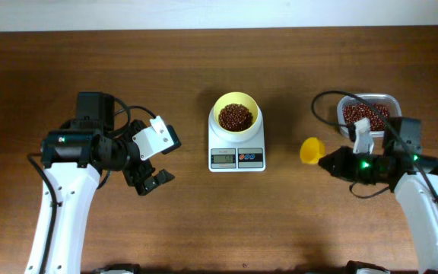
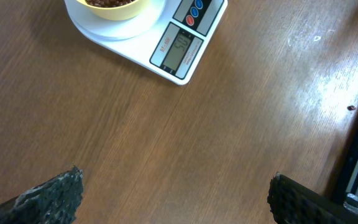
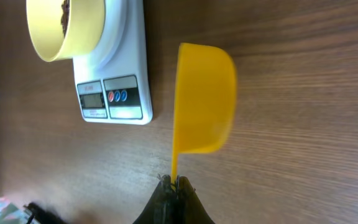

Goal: Scoop item into bowl and weigh 50g on scale
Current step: 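Move the scoop away from the bowl and lower it toward the table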

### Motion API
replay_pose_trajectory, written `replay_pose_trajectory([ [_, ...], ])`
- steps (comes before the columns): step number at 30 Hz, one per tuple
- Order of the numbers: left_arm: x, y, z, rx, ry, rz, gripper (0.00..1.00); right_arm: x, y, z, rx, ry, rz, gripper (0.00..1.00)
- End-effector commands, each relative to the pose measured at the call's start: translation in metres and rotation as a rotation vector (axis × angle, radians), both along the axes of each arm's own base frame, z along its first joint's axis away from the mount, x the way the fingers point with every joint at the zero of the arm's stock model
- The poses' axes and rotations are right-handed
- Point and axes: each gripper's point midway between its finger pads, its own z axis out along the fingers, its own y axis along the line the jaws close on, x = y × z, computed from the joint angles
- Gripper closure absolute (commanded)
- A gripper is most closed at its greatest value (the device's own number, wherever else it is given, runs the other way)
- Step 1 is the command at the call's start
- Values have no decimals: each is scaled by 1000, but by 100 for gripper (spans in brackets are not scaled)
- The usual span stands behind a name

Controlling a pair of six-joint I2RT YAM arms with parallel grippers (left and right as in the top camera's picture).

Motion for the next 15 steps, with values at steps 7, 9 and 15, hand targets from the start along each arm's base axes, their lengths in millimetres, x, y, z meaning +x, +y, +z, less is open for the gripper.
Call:
replay_pose_trajectory([
  [7, -1, -1, 2, -15, -6, -7, 1, -9, 1, -57, 165, 209, -386, 96],
  [9, -1, -1, 2, -15, -6, -7, 1, -21, 3, -61, 165, 266, -390, 96],
  [15, -1, -1, 2, -15, -6, -7, 1, -35, -28, -41, 258, 159, -354, 96],
])
